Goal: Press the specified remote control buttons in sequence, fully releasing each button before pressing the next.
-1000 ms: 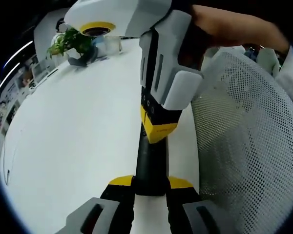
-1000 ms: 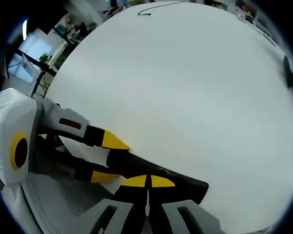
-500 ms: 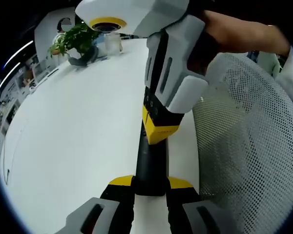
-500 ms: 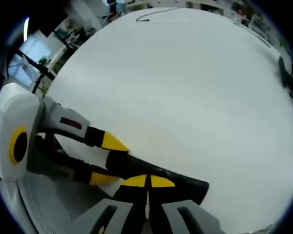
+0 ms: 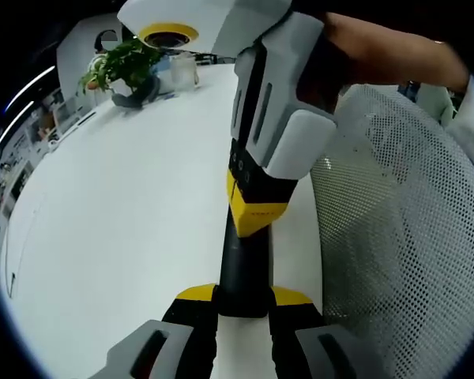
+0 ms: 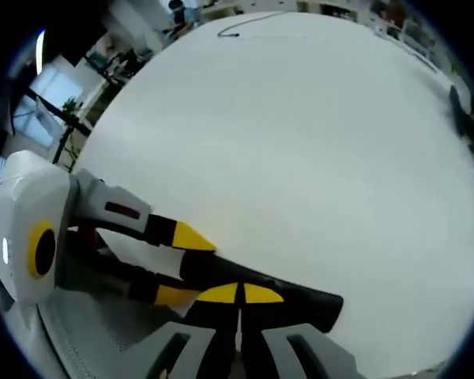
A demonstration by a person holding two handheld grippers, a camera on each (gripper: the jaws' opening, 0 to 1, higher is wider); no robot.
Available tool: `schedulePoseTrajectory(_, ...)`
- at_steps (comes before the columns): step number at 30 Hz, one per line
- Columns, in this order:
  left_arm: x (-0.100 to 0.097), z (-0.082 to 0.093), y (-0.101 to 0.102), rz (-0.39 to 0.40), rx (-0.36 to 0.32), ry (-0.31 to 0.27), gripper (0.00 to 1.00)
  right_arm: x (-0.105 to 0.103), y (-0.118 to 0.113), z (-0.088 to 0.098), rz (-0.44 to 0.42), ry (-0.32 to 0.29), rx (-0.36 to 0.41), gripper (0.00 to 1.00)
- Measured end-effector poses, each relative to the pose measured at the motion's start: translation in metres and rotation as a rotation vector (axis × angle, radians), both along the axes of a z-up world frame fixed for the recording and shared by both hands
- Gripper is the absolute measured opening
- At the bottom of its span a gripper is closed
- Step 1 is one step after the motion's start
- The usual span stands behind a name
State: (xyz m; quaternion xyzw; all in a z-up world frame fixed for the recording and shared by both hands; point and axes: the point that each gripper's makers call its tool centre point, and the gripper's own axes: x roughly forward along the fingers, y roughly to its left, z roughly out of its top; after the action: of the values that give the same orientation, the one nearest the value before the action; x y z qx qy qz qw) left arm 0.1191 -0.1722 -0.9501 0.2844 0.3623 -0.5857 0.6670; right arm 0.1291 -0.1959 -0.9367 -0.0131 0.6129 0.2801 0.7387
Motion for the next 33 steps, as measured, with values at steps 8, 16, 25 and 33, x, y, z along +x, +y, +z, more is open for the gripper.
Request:
schedulePoseTrajectory(8,-0.0003,0.0001,0.0000,-0.001,0.000,0.002,0.24,-0.0053,0.0043,-0.0075,0.029,0.009,-0.020,0.00)
schedulePoseTrajectory(16,-0.0002,-0.0004,-0.0003,-0.001,0.003,0.000,0.24,-0.0053,0.0049,-0.0059,0.048,-0.027,-0.037,0.00)
schedulePoseTrajectory(25,0.0002,-0.0007,-0.0002,-0.009,0.014,0.001,0.24,-0.0045,0.0030,-0.0059,-0.003,-0.116,-0.014,0.00)
schedulePoseTrajectory(33,-0.0003,-0.0009,-0.0005,-0.039,0.016,-0.024,0.24,-0.0030,0.0021,-0.0031,-0.087,-0.149,0.057,0.00)
